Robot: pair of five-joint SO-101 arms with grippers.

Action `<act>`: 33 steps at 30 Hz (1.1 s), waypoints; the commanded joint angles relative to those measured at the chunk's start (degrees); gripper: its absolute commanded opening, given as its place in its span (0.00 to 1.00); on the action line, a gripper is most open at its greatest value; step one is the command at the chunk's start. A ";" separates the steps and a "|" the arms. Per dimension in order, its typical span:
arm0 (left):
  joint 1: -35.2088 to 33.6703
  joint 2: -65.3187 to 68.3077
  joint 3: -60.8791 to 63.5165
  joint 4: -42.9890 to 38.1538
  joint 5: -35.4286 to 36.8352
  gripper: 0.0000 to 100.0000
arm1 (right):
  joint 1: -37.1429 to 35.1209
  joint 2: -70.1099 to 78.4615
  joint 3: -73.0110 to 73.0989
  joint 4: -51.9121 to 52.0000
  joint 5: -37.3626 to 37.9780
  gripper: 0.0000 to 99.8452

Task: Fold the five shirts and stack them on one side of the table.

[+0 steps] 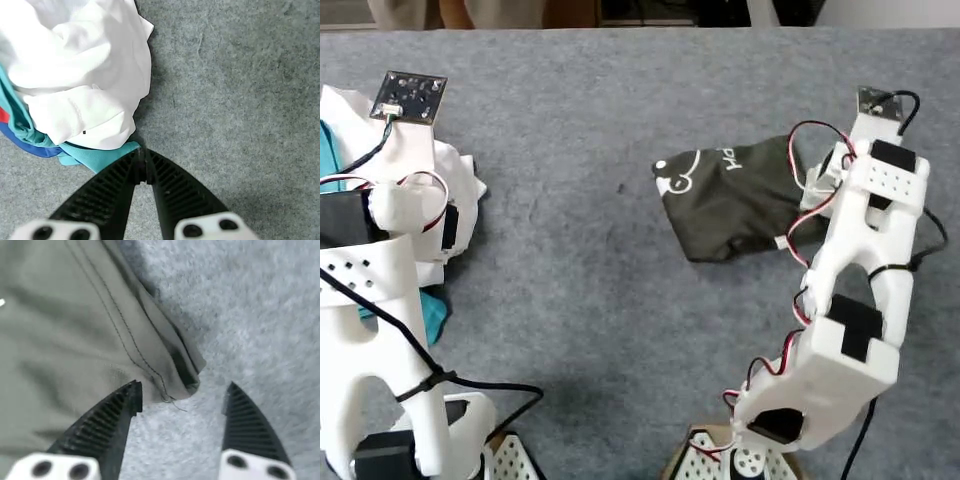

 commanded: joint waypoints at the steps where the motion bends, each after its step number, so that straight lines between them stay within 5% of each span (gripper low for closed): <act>1: -0.44 -1.45 -0.35 0.35 -0.09 0.02 | -2.86 2.51 -2.07 -0.18 -2.29 0.28; 20: -0.62 -1.45 -0.35 0.35 -0.09 0.02 | -5.85 13.58 -4.88 -3.78 -1.93 0.27; 27: -0.62 -1.36 -0.35 0.35 -0.09 0.02 | -6.11 17.10 -9.80 -0.35 0.26 0.06; 33: -0.62 -1.36 -0.35 0.35 -0.09 0.02 | -6.55 20.00 -14.29 3.08 5.36 0.00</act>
